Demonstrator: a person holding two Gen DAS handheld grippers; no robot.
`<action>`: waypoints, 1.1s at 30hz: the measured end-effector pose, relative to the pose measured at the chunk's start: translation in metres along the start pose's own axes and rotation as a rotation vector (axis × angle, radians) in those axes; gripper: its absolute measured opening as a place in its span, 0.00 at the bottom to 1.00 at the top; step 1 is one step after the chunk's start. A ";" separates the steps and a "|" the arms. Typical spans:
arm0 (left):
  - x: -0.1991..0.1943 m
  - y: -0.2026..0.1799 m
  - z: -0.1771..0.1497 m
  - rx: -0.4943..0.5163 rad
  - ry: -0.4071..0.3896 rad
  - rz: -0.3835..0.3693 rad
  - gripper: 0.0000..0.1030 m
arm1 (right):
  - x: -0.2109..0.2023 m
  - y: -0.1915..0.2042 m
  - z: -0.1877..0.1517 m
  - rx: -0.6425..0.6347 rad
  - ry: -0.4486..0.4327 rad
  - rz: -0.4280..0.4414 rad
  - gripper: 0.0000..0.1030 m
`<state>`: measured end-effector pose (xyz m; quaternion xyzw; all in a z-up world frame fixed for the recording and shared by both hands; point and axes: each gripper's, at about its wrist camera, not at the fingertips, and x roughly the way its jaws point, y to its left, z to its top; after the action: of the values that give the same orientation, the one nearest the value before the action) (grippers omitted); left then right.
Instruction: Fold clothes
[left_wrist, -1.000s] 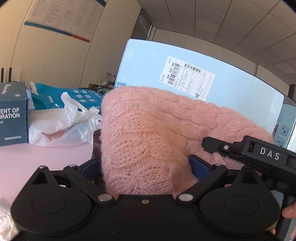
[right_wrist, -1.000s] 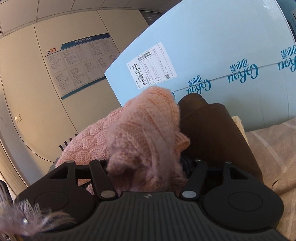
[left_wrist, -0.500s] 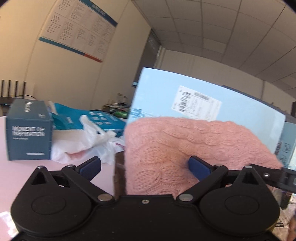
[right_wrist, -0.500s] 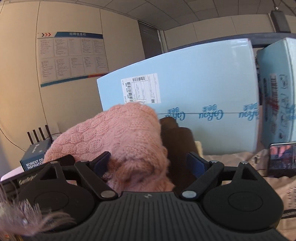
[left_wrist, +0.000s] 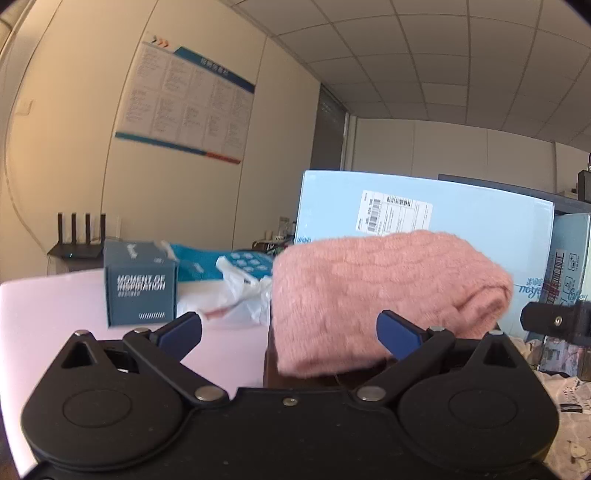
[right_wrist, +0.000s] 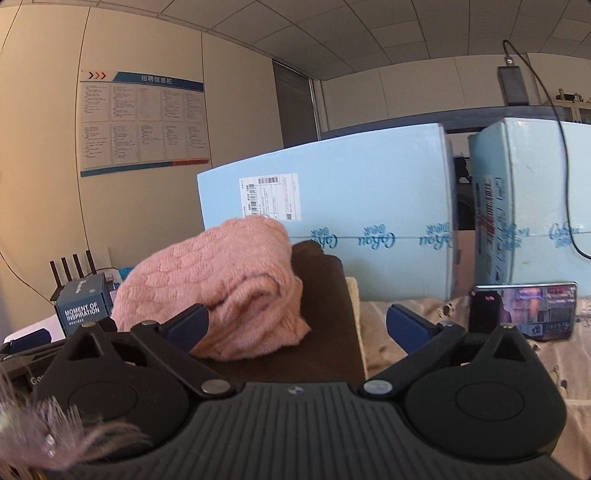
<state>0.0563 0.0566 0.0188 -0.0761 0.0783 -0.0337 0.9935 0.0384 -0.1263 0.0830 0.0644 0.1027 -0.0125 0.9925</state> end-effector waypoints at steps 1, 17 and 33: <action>-0.006 -0.001 -0.003 -0.007 0.005 0.006 1.00 | -0.005 -0.002 -0.003 -0.006 0.007 0.000 1.00; -0.048 -0.039 -0.030 0.014 -0.015 0.157 1.00 | -0.048 -0.021 -0.040 -0.046 -0.012 0.071 1.00; -0.050 -0.060 -0.039 0.113 -0.046 0.148 1.00 | -0.053 -0.025 -0.043 -0.010 -0.074 0.057 1.00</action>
<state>-0.0025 -0.0043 -0.0024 -0.0149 0.0587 0.0370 0.9975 -0.0233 -0.1446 0.0488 0.0617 0.0639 0.0138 0.9959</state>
